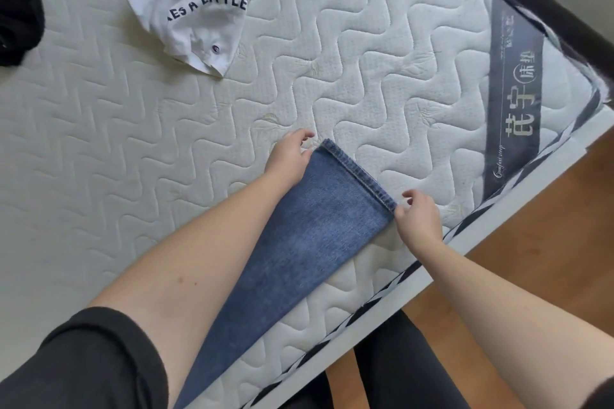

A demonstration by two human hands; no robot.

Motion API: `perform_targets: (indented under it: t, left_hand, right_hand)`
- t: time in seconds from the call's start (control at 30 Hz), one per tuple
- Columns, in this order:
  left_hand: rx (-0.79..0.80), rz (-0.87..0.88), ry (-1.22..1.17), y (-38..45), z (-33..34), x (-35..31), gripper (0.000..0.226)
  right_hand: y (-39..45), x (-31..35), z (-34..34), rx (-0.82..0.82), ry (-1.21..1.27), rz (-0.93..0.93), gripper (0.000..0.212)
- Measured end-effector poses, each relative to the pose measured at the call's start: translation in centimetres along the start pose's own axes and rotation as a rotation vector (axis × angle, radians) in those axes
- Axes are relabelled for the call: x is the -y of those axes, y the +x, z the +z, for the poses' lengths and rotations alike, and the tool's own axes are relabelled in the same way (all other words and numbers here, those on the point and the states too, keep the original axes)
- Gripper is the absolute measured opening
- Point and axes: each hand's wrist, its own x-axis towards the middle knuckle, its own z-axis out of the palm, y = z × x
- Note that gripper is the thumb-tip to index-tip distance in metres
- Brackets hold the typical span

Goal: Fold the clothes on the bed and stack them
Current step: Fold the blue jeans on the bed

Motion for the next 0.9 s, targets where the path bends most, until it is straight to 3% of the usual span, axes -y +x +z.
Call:
perform_targets:
  t: [0.13, 0.33, 0.53, 0.9]
  left_hand:
    - [-0.015, -0.073, -0.002, -5.7, -1.9, 4.2, 0.033]
    - [-0.016, -0.220, -0.052, -15.9, -2.5, 12.3, 0.030]
    - [-0.082, -0.365, -0.130, -26.2, -2.3, 22.6, 0.029]
    - [-0.231, -0.479, -0.229, -40.9, -5.6, 37.9, 0.034]
  right_hand:
    - [-3.4, 0.9, 0.7, -0.015, 0.002, -0.062, 0.037]
    - [-9.2, 3.8, 4.9, 0.204, 0.038, -0.260, 0.033]
    - [-15.4, 7.3, 12.7, 0.298, -0.049, -0.422, 0.038]
    - [-25.8, 12.6, 26.1, 0.440, -0.105, -0.458, 0.042]
